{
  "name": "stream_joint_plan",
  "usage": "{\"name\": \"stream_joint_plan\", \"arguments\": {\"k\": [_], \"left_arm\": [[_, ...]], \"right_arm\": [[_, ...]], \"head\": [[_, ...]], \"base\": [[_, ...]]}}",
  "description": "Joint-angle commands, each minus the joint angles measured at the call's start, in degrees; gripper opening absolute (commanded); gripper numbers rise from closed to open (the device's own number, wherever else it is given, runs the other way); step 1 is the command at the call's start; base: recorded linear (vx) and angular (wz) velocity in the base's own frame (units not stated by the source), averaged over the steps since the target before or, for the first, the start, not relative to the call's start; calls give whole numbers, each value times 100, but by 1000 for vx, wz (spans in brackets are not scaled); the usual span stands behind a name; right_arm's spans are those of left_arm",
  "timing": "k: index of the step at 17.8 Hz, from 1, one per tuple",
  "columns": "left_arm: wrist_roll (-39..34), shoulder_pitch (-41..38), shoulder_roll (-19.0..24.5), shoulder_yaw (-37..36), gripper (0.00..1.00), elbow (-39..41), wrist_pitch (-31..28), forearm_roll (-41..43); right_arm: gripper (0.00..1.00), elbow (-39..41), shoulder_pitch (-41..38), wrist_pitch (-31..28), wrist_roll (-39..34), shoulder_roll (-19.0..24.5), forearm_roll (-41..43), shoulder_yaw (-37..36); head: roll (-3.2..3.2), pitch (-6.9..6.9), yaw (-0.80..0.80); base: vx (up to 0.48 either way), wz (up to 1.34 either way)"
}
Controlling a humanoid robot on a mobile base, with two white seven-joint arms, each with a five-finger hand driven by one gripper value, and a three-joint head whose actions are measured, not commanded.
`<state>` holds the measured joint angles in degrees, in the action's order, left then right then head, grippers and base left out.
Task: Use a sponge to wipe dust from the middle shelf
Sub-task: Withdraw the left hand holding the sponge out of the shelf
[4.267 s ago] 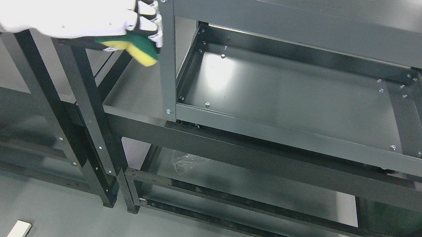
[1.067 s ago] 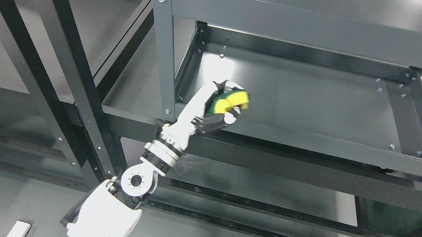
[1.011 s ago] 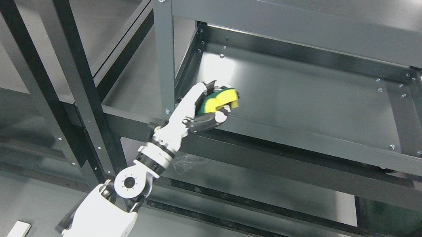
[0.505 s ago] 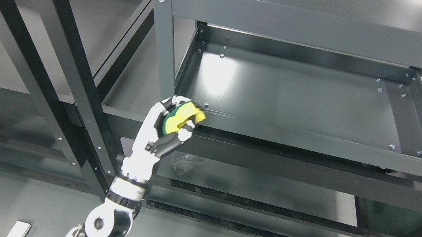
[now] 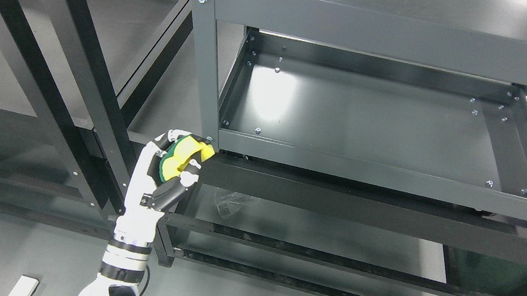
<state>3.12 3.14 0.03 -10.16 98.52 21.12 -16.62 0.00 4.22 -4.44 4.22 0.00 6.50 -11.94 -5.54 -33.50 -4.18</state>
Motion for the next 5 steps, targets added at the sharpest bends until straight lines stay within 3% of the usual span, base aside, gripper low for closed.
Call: {"name": "stream_joint_plan", "arguments": {"k": [1,5], "left_arm": [[-13,-111,97,700,1,291,-170,-25],[-13,-103,97,682,1,300,-170,-25]], "right_arm": [[100,100,0,4,-1,-100,0,-2],[100,100,0,4,-1,-100,0,-2]], "head": [[0,0,0],[0,0,0]], "base": [[0,0],[0,0]]}}
